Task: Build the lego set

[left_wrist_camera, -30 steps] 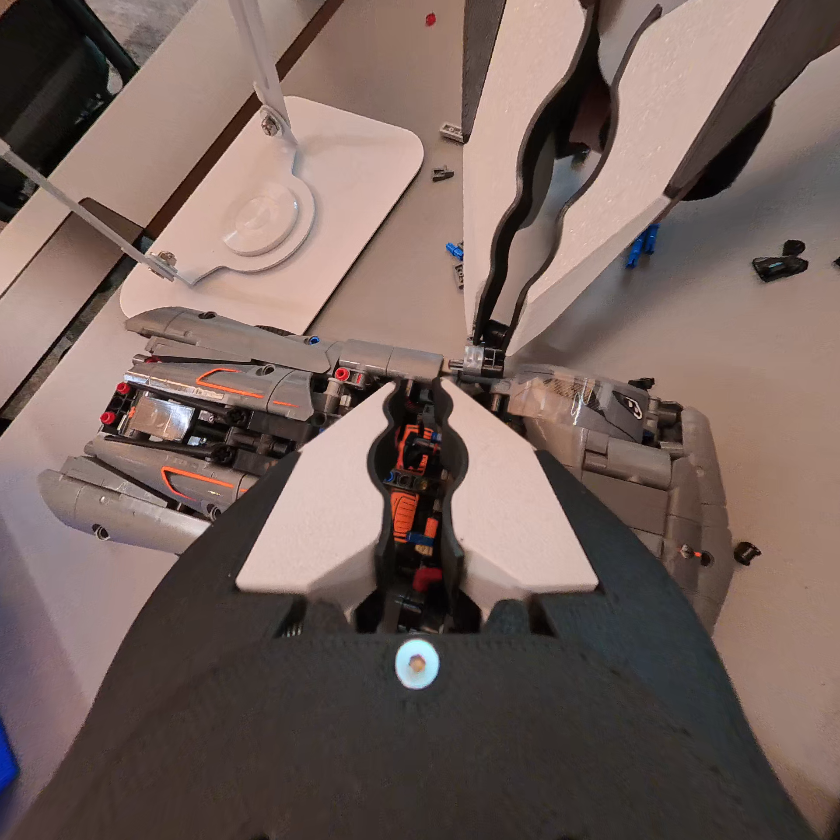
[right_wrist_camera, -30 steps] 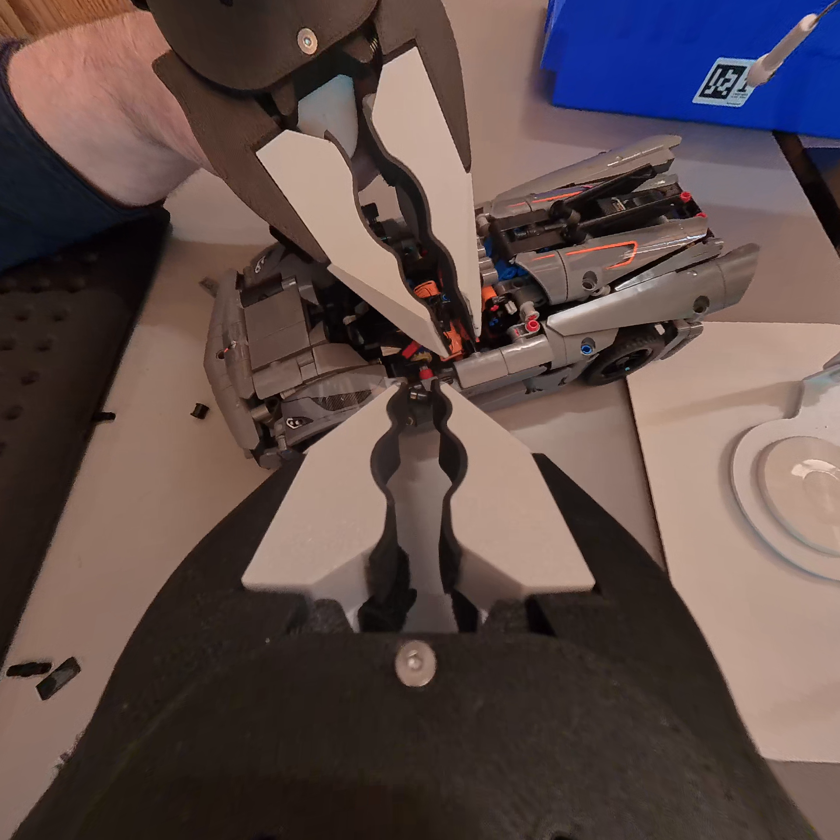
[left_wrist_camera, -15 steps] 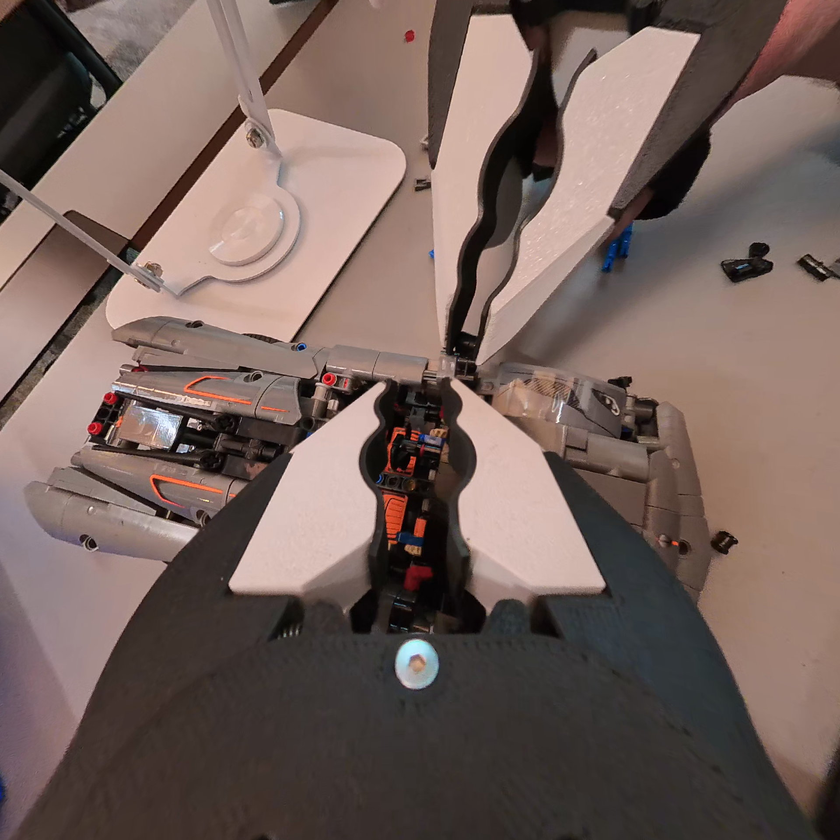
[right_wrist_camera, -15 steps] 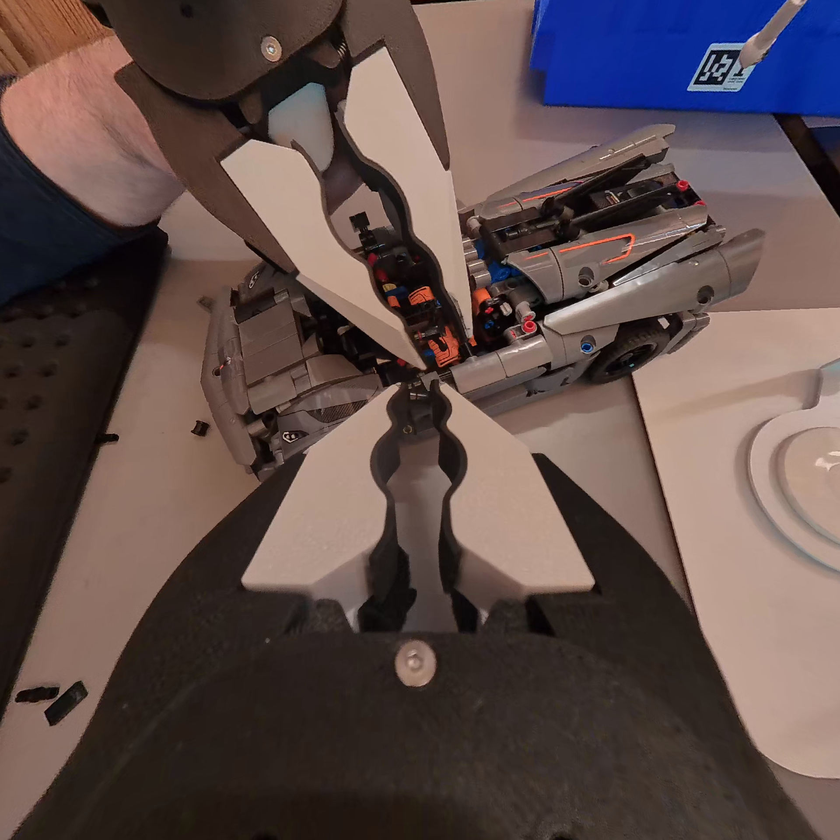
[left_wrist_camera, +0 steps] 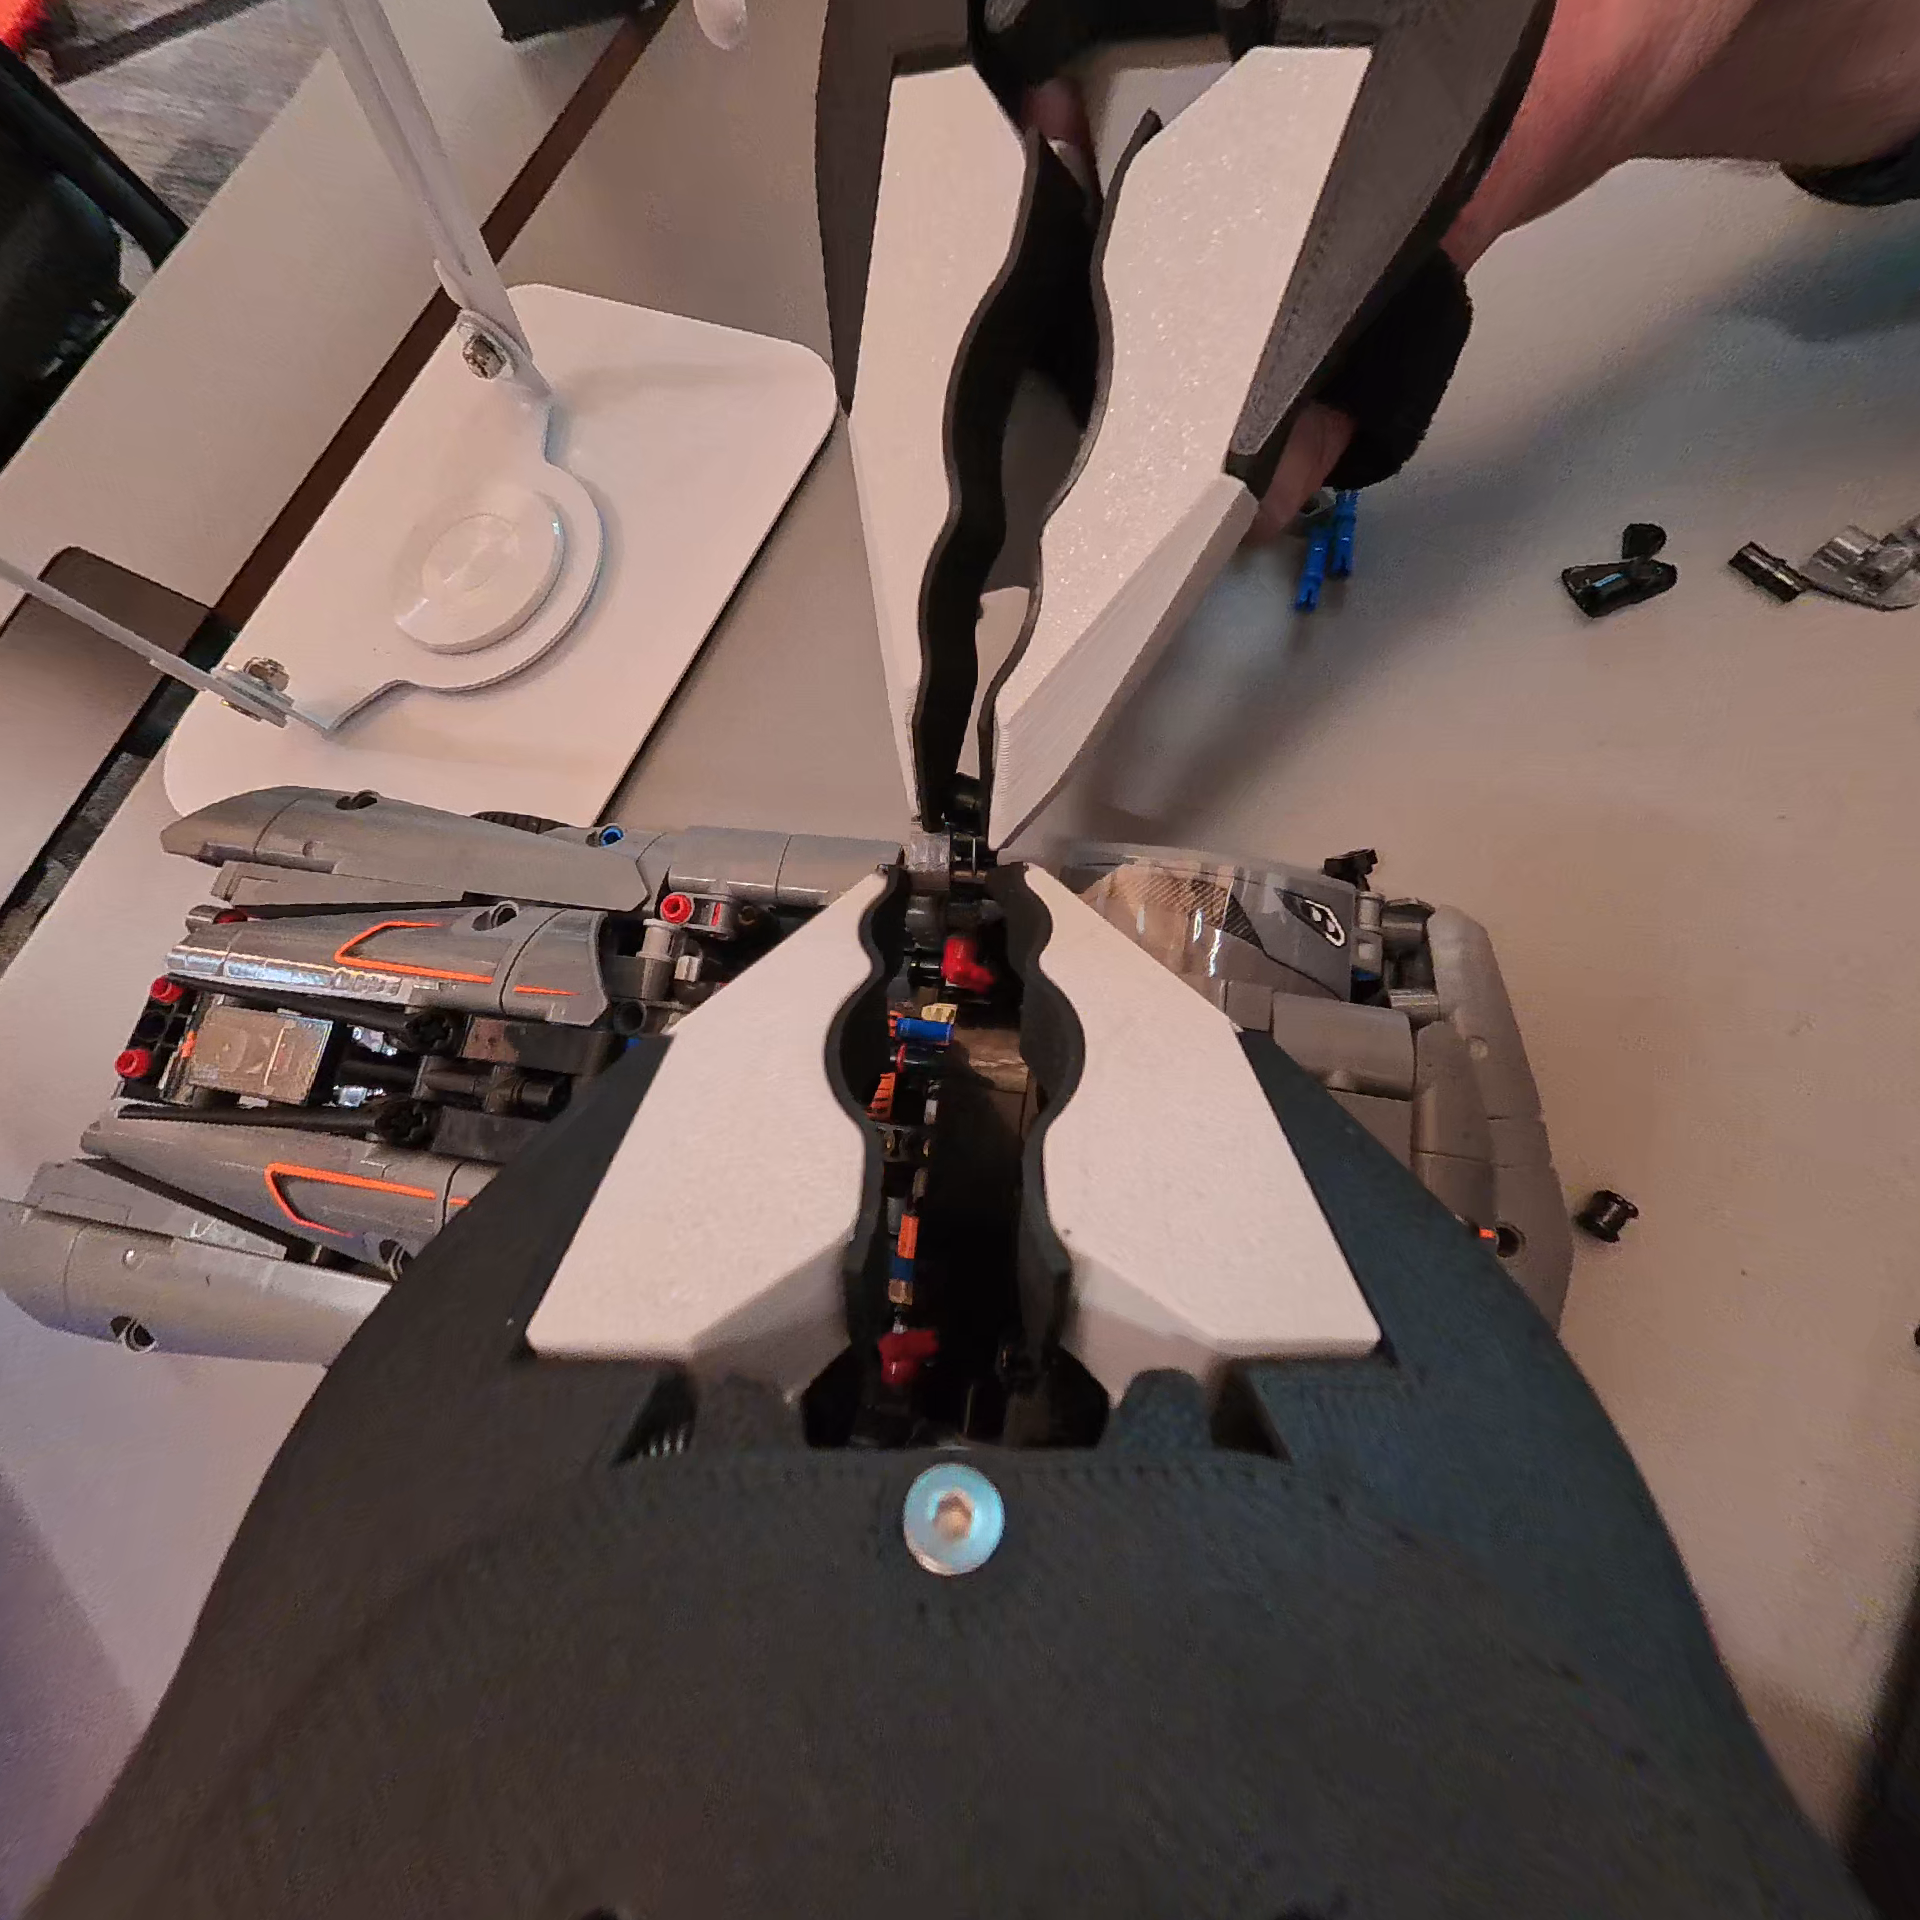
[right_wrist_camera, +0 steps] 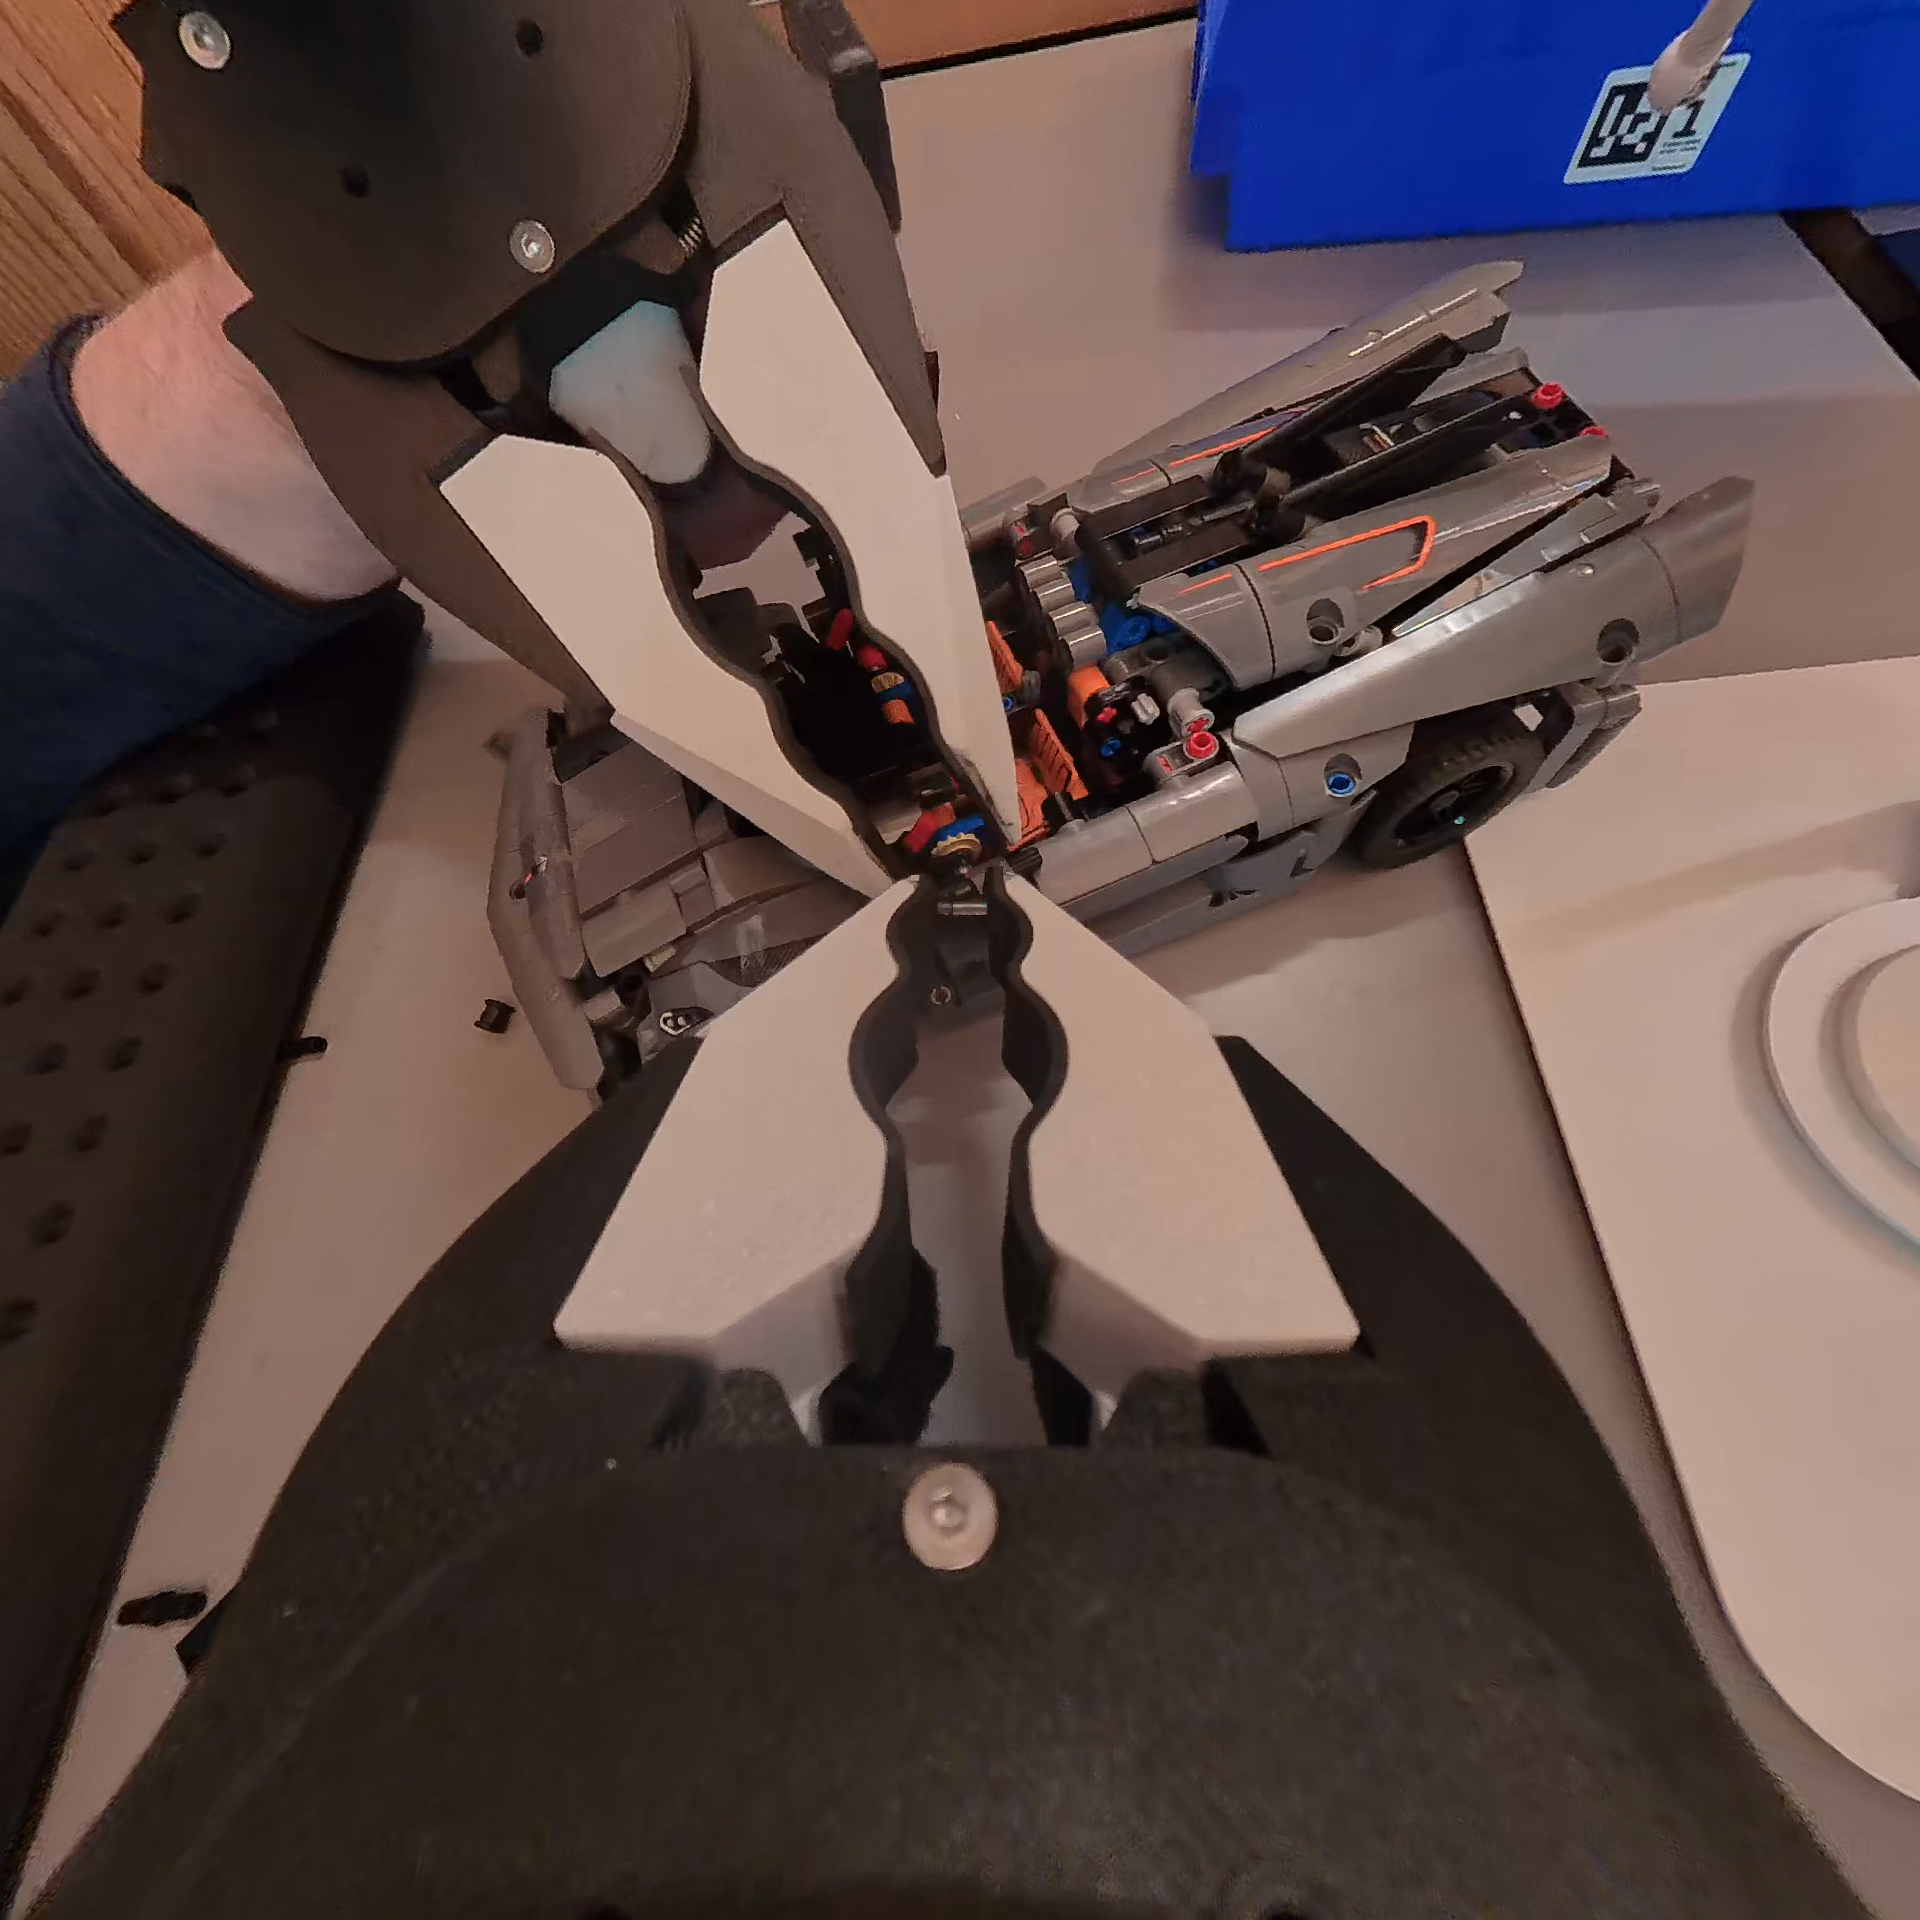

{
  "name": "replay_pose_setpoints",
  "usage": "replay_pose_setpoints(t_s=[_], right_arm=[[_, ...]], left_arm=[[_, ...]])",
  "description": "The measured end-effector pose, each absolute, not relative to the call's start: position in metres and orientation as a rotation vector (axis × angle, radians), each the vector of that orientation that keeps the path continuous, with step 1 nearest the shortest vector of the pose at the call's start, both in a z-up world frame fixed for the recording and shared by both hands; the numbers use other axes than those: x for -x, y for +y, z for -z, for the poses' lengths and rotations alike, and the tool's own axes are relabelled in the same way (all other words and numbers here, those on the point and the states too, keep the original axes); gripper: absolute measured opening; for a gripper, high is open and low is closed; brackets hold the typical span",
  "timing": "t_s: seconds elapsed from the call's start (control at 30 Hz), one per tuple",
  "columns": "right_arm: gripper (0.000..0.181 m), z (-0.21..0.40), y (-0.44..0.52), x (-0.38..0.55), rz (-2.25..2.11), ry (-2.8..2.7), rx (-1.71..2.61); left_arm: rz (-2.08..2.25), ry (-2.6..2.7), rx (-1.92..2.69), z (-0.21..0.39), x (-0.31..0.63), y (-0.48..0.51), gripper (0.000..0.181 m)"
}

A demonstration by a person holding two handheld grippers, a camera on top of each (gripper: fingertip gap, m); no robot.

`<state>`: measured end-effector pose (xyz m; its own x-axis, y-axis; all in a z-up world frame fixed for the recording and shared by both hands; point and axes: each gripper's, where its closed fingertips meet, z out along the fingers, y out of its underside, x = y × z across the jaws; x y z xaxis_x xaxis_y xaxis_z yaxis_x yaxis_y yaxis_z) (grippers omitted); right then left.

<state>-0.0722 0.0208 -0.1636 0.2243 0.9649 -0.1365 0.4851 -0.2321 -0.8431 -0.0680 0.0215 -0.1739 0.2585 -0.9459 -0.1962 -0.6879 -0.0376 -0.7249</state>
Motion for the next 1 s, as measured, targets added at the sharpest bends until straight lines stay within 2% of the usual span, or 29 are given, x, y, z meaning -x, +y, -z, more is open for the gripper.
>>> replay_pose_setpoints(t_s=[0.27, 0.5, 0.8, 1.0], right_arm=[[0.009, 0.166, 0.021, 0.072, -0.907, -1.341, 1.834], [0.018, 0.164, 0.026, 0.059, -0.867, -1.35, 1.835], [0.022, 0.183, 0.026, 0.038, -0.732, -1.469, 1.891], [0.025, 0.209, 0.02, 0.036, -0.616, -1.589, 1.941]], left_arm=[[0.419, 1.505, 1.8, 0.178, 0.069, 0.023, 0.014], [0.411, 1.497, 1.798, 0.177, 0.069, 0.024, 0.014], [0.527, 1.168, 1.679, 0.112, 0.104, 0.043, 0.013], [0.477, 1.05, 1.725, 0.11, 0.126, 0.06, 0.012]])
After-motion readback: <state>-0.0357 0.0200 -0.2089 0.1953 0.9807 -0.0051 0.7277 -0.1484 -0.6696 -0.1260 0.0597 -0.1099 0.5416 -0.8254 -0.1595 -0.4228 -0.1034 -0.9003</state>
